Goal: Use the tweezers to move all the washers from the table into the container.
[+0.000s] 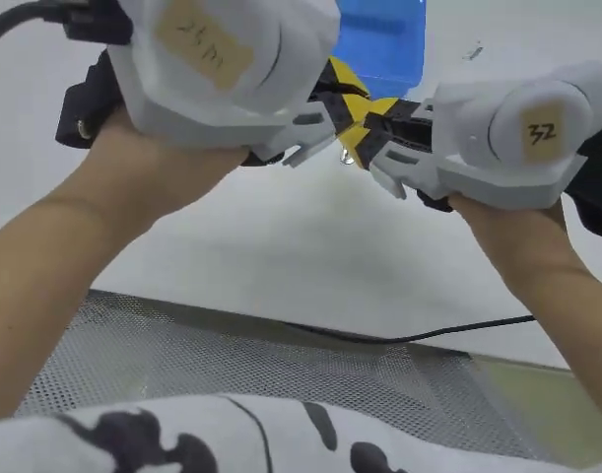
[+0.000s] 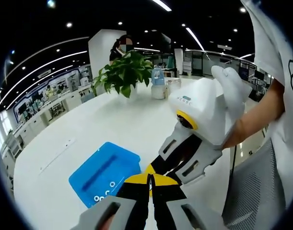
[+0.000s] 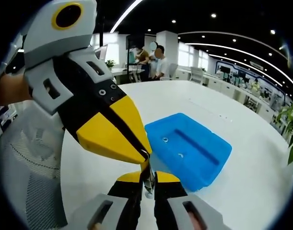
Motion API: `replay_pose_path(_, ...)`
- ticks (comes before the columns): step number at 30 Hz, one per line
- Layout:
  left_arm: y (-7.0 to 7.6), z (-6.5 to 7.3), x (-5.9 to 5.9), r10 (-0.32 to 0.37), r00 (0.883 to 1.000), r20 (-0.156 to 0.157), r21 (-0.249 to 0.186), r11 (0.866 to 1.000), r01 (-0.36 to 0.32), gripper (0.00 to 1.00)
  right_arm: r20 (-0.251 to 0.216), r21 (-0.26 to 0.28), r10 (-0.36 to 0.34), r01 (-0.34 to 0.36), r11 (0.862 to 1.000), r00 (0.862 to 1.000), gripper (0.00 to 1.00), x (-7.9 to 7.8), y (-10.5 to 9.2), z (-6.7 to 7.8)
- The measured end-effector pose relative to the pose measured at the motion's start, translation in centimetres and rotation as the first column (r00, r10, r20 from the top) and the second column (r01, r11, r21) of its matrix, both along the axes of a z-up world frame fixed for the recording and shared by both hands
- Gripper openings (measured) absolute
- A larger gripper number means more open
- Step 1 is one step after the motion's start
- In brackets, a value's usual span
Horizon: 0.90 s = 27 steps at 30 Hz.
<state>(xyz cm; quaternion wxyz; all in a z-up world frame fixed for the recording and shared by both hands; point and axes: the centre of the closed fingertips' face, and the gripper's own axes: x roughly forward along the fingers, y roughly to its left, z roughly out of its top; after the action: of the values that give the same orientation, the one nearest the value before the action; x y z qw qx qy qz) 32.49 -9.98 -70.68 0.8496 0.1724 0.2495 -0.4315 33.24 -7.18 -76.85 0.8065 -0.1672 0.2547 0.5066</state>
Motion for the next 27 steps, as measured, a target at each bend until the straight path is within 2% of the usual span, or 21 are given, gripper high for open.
replay_pose_path(1,0.0,0.1,-0.1,0.0,1.0,-0.002,-0.001,1.0,0.0,0.0,-0.002,-0.001,0.004,-0.004,1.0,1.0,0.05,0.0,0.0,0.0)
replay_pose_path(3,0.0,-0.6,0.2,0.002,1.0,-0.004,-0.002,1.0,-0.002,0.0,-0.007,-0.003,0.004,-0.004,1.0,1.0,0.05,0.0,0.0,0.0)
replay_pose_path(9,-0.4,-0.3,-0.1,-0.01,1.0,-0.014,-0.009,1.0,0.01,0.0,0.022,-0.036,0.016,-0.015,0.999,1.0,0.03,0.0,-0.2,-0.1)
replay_pose_path(12,-0.4,-0.8,0.2,-0.018,1.0,-0.016,-0.004,1.0,0.018,0.0,0.03,-0.054,0.028,-0.027,0.998,0.999,0.03,-0.1,-0.3,-0.1)
replay_pose_path(15,-0.5,-0.8,0.0,-0.023,1.0,-0.021,0.001,1.0,0.023,0.0,0.039,-0.075,0.041,-0.039,0.996,0.998,0.03,-0.2,-0.3,-0.1)
replay_pose_path(17,-0.4,-0.4,-0.2,-0.025,1.0,-0.015,0.005,1.0,0.025,0.0,0.055,-0.085,0.056,-0.051,0.995,0.997,0.03,-0.3,-0.3,0.3)
replay_pose_path(23,-0.4,1.1,0.0,-0.005,1.0,0.016,-0.012,1.0,0.005,0.0,0.076,-0.069,0.052,-0.046,0.997,0.996,0.02,-0.1,-0.3,2.0)
replay_pose_path(27,-0.3,2.6,0.4,0.018,0.999,0.049,-0.019,1.0,-0.017,0.0,0.102,-0.054,0.043,-0.037,0.998,0.994,0.02,0.6,-0.2,3.4)
